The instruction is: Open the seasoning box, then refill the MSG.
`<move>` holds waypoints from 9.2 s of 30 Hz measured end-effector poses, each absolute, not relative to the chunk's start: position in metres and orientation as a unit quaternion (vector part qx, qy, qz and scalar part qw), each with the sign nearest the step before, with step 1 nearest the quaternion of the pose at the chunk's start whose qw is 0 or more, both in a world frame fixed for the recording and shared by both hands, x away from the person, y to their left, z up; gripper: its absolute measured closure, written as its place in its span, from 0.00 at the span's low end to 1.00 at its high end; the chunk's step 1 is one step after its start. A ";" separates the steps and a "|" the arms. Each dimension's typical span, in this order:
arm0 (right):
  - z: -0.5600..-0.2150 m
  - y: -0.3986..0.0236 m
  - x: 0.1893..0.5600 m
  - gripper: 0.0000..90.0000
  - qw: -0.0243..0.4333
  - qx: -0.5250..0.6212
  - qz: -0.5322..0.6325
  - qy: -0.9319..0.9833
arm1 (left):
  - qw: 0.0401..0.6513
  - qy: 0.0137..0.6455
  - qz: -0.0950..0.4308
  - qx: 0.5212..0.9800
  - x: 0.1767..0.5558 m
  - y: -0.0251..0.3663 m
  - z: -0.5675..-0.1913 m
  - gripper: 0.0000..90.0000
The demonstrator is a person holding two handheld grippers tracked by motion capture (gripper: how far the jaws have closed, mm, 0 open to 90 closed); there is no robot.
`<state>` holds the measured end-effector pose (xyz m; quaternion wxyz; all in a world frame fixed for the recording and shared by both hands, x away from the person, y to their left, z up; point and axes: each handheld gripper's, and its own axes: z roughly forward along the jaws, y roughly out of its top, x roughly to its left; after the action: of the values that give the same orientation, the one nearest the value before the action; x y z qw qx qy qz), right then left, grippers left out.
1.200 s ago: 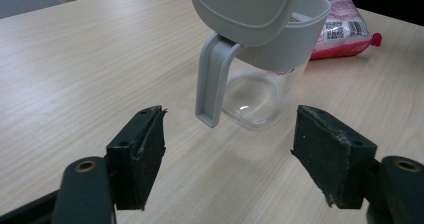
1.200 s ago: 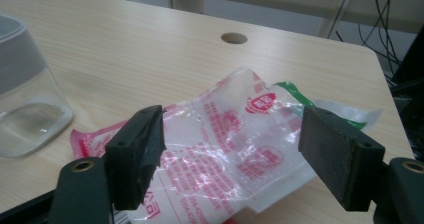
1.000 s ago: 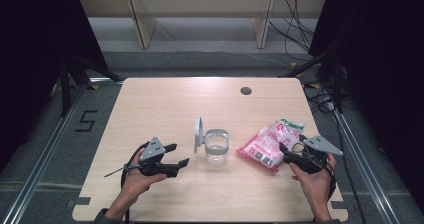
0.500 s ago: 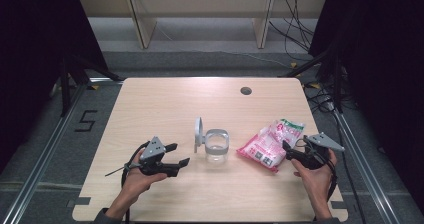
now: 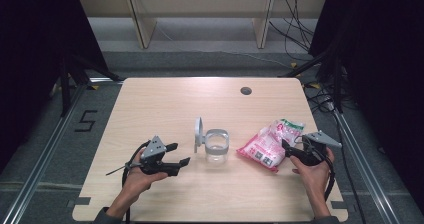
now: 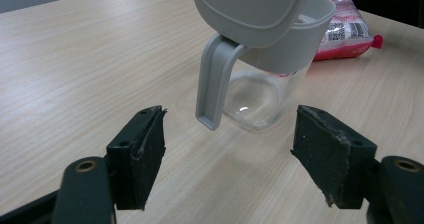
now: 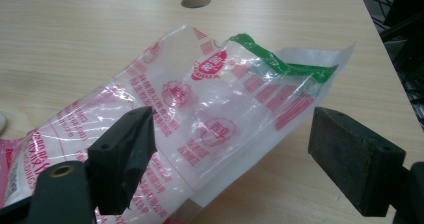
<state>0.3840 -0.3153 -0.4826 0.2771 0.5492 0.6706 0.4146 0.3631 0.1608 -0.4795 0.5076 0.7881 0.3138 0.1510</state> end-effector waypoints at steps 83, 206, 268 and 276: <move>-0.498 -0.302 0.419 1.00 0.200 0.549 0.428 0.690 | 0.499 0.302 0.146 0.800 0.357 0.155 -0.488 0.31; -0.345 -0.196 0.366 1.00 0.257 0.307 0.574 0.715 | 0.561 0.315 0.209 0.736 0.328 -0.046 -0.500 0.86; -0.353 -0.153 0.392 1.00 0.244 0.285 0.539 0.754 | 0.610 0.343 0.187 0.689 0.335 -0.064 -0.505 0.87; -0.355 -0.153 0.395 1.00 0.234 0.295 0.543 0.750 | 0.612 0.344 0.182 0.689 0.336 -0.064 -0.505 0.87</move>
<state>0.3946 -0.1529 -0.3551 0.2341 0.2950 0.7502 0.5435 0.3358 -0.0636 -0.5052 0.6116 0.6888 0.3440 0.1820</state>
